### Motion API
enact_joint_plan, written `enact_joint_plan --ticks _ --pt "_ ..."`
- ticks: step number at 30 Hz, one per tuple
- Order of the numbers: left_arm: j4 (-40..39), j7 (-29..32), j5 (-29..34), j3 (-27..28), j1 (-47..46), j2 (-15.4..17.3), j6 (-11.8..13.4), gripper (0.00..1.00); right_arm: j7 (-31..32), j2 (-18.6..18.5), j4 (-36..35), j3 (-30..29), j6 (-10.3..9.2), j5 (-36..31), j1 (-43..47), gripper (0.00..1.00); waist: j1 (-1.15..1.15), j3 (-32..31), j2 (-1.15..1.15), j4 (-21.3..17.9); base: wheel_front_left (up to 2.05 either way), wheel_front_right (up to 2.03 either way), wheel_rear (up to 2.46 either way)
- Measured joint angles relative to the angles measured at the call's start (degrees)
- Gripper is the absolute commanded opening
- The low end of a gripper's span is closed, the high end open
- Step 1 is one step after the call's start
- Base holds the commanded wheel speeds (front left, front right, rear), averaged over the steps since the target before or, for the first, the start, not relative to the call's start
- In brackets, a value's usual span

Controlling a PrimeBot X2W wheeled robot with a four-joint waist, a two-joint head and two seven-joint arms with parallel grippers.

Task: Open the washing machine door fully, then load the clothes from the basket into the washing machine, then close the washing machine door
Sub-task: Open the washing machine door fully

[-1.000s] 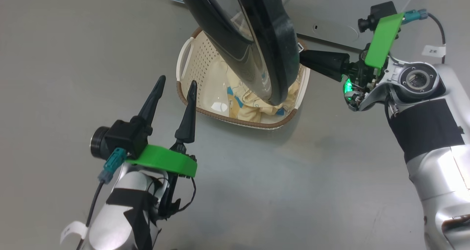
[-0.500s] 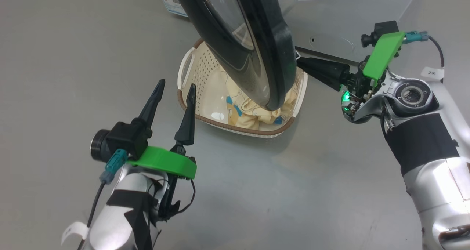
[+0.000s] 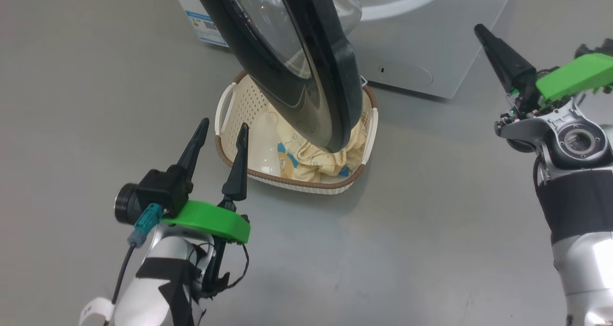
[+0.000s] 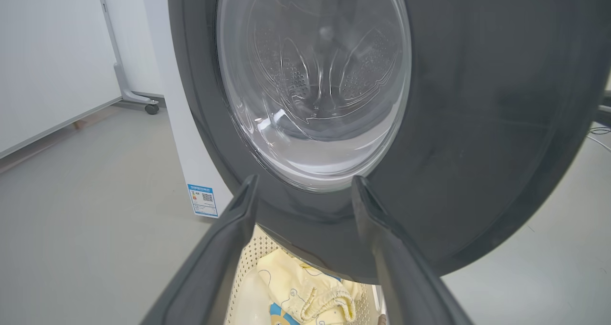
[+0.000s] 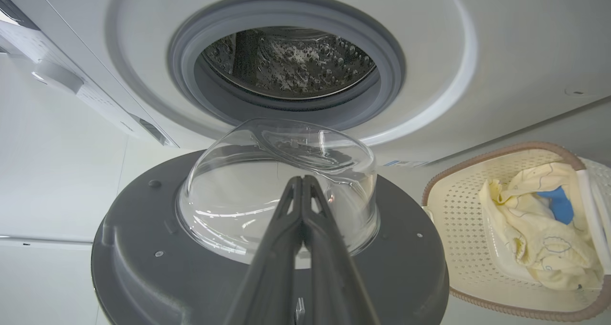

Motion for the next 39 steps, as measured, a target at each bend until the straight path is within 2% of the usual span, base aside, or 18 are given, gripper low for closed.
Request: enact_joint_plan --ticks 2,3,4,5,11,12,15,17,23,32,39 --pt "0.6 0.0 0.6 1.2 0.7 0.0 0.0 1.00 -6.6 -1.1 -2.5 -1.0 0.00 -3.8 2.3 0.00 0.00 -1.3 0.00 -0.9 0.00 0.00 0.00" --pt "0.9 0.0 0.8 1.5 0.9 0.1 -0.1 1.00 -8.5 -1.3 -3.1 -1.8 0.00 -4.5 3.0 0.70 0.00 -1.8 0.00 -1.2 0.00 0.00 0.00" --pt "1.2 0.0 1.3 1.7 1.1 0.1 -0.1 1.00 -10.4 -1.7 -3.8 -2.2 0.00 -5.4 3.9 0.97 0.00 -2.3 0.00 -1.5 0.00 0.00 0.00" --pt "1.3 0.0 1.6 1.8 1.4 0.1 -0.3 1.00 -12.1 -2.2 -4.3 -2.1 0.00 -7.2 4.9 1.00 0.00 -2.8 0.00 -1.8 0.00 0.00 0.00" --pt "3.2 0.0 2.8 3.1 3.3 0.1 -1.0 1.00 -21.4 -4.4 -6.0 -2.2 0.00 -15.8 10.9 1.00 0.00 -6.1 0.00 -3.5 0.00 0.00 0.00" --pt "3.4 0.0 3.0 3.3 3.7 0.2 -1.1 1.00 -24.7 -5.3 -6.0 -2.1 0.00 -19.9 12.9 1.00 0.00 -7.1 0.00 -4.1 0.00 0.00 0.00" --pt "4.0 0.0 3.4 3.4 4.3 0.2 -1.5 1.00 -28.8 -7.0 -6.2 -1.4 0.00 -28.1 15.5 1.00 0.00 -8.6 0.00 -4.9 0.00 0.00 0.00" --pt "4.2 0.0 3.8 3.5 4.5 0.3 -1.6 1.00 -30.0 -7.3 -6.2 -1.4 0.00 -30.7 16.2 1.00 0.00 -9.0 0.00 -5.2 0.00 0.00 0.00" --pt "4.8 0.0 4.5 4.5 6.9 0.7 -1.6 1.00 -34.6 -7.9 -8.0 -2.6 0.00 -46.3 21.5 1.00 0.00 -11.6 0.00 -6.9 0.00 0.00 0.00" --pt "5.1 0.0 4.6 5.2 9.5 1.0 -1.6 1.00 -33.6 -3.1 -16.2 -7.4 0.00 -61.8 33.4 1.00 0.00 -14.6 0.00 -8.7 0.00 0.00 0.00" --pt "5.3 0.0 4.6 5.4 10.1 1.0 -1.6 1.00 -31.6 1.3 -24.5 -9.3 0.00 -68.4 41.5 1.00 0.00 -15.0 0.00 -9.4 0.00 0.00 0.00"
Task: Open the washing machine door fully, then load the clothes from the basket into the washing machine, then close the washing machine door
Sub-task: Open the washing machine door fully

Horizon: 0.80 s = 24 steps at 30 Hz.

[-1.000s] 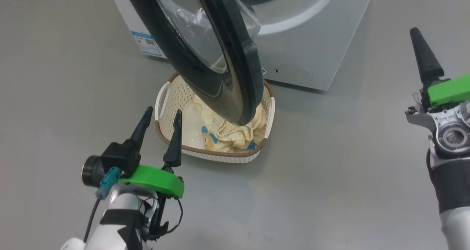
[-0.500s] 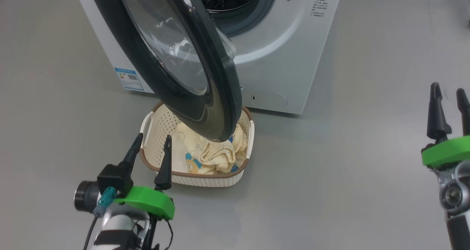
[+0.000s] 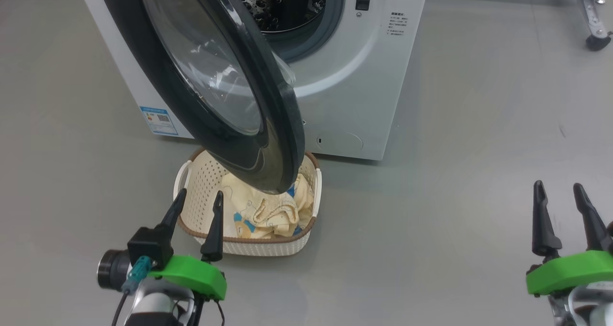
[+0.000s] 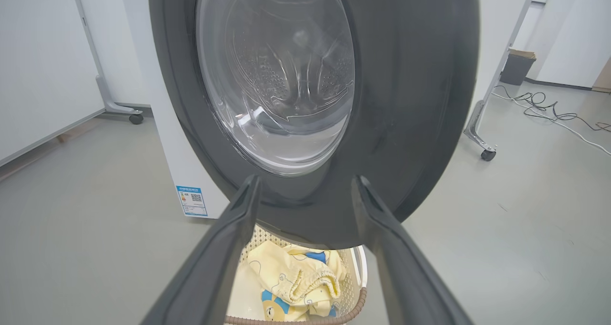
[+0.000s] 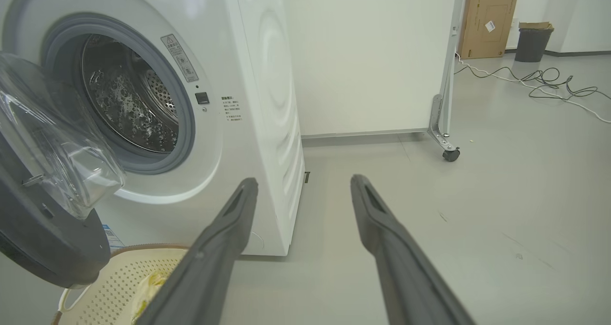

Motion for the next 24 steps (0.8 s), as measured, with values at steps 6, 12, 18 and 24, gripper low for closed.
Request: enact_joint_plan --ticks 6,12,18,24 --pt "0.0 0.0 0.0 0.1 0.0 0.0 -0.4 1.00 1.7 1.3 -4.8 -0.7 0.00 -3.9 3.5 1.00 0.00 0.1 0.00 -0.1 0.00 0.00 0.00" --pt "0.0 0.0 0.0 0.8 0.0 0.0 -0.4 1.00 2.8 2.0 -7.1 -0.9 0.00 -4.8 5.6 1.00 0.00 0.1 0.00 -0.4 0.00 0.00 0.00" --pt "0.0 0.0 0.0 1.1 0.0 0.0 -0.4 1.00 3.3 2.4 -7.8 -0.9 0.00 -5.0 5.6 1.00 0.00 0.3 0.00 -0.5 0.00 0.00 0.00" --pt "0.0 0.0 0.0 1.1 0.0 0.0 -0.4 1.00 3.3 2.4 -7.3 -0.8 0.00 -5.0 5.6 1.00 0.00 0.2 0.00 -0.4 0.00 0.00 0.00"
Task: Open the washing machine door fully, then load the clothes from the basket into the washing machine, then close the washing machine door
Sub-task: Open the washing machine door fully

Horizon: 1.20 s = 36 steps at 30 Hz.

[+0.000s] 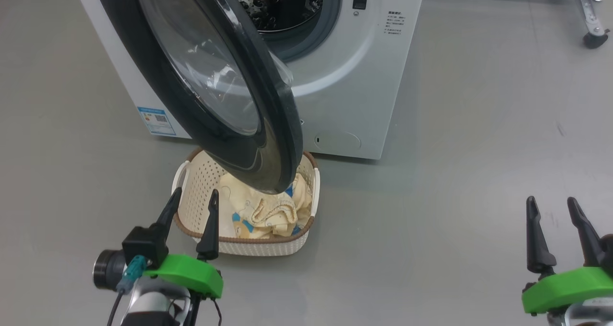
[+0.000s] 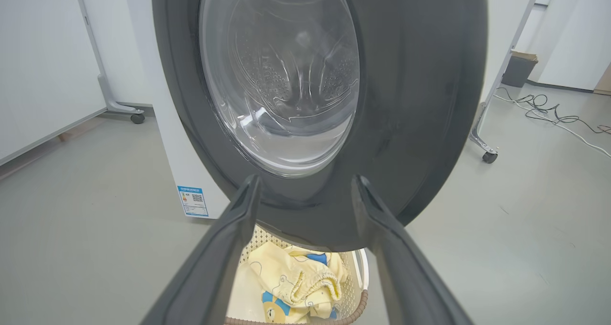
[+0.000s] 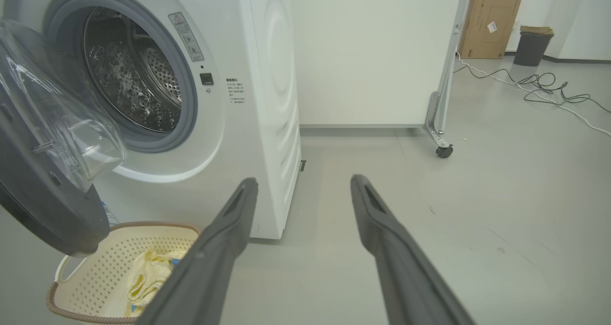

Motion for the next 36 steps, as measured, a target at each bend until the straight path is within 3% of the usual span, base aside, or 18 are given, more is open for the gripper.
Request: enact_joint_plan --ticks 15,16,18,19,30,36 --pt "0.6 0.0 0.0 0.3 -0.1 0.0 -0.1 0.98 0.0 0.0 0.6 0.7 0.00 0.7 0.9 1.00 0.00 -0.5 0.00 -0.8 0.00 0.00 0.00" --pt "0.6 0.0 0.0 0.4 -0.1 0.0 -0.1 0.86 0.0 0.0 0.7 0.7 0.00 0.7 1.1 1.00 0.00 -0.5 0.00 -0.9 0.00 0.00 0.00" --pt "0.9 0.0 0.0 0.5 -0.2 0.0 -0.2 0.17 0.0 0.0 1.0 0.7 0.00 1.4 1.1 1.00 0.00 -0.6 0.00 -1.0 0.00 0.00 0.00" --pt "0.9 0.0 -0.2 0.7 -0.3 0.0 -0.2 0.00 0.0 0.0 1.1 0.7 0.00 2.0 1.1 1.00 0.00 -0.7 0.00 -1.1 0.00 0.00 0.00" --pt "-8.7 0.4 -1.8 2.5 -8.9 0.0 1.0 0.00 0.0 0.1 1.4 0.7 0.00 2.0 1.1 1.00 0.00 -0.9 0.00 -1.1 0.00 0.00 0.00" --pt "-21.7 6.0 -6.0 -5.1 -13.2 -0.2 1.9 0.00 0.0 0.1 1.6 1.3 0.00 2.0 1.0 1.00 0.00 -0.1 0.00 -1.7 0.00 0.00 0.00"
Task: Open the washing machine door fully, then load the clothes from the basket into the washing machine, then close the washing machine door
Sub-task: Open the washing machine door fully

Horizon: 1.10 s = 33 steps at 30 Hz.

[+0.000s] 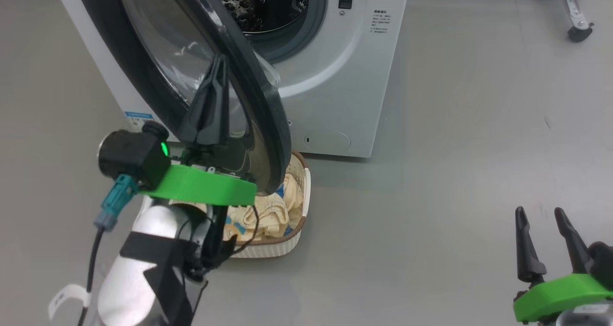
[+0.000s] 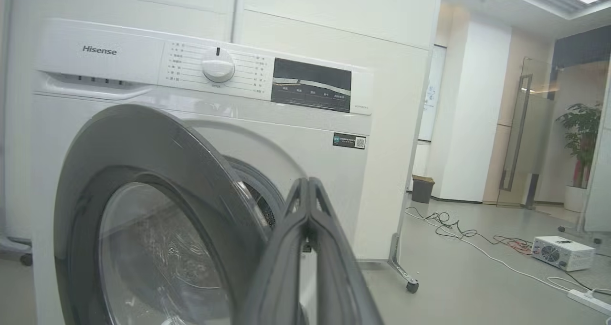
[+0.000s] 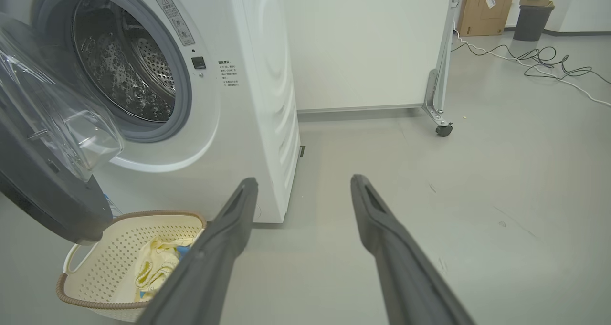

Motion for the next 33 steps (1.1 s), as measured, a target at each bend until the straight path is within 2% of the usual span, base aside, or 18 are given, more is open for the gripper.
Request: enact_joint_plan --ticks 6,12,24,33 --pt "-1.6 2.2 -6.4 -9.1 -2.0 0.0 3.6 0.00 0.0 0.0 0.5 1.5 0.00 0.0 -0.4 1.00 0.00 0.8 0.00 -2.0 0.00 0.00 0.00" --pt "3.1 2.4 -12.9 -14.8 -4.9 -0.1 7.0 0.00 -0.1 0.0 1.7 2.6 0.00 0.6 -1.6 1.00 0.00 1.7 0.00 -4.6 0.00 0.00 0.00" --pt "17.5 -0.5 -21.1 -17.8 -11.3 -0.2 11.3 0.00 -1.1 0.0 4.4 3.4 0.00 0.9 -3.0 1.00 0.00 3.2 0.00 -8.9 0.00 0.00 0.00" --pt "25.7 -2.8 -24.0 -16.7 -13.0 -0.2 12.2 0.00 -1.4 0.0 4.9 3.5 0.00 1.1 -3.8 1.00 0.00 2.8 0.00 -9.2 0.00 0.00 0.00"
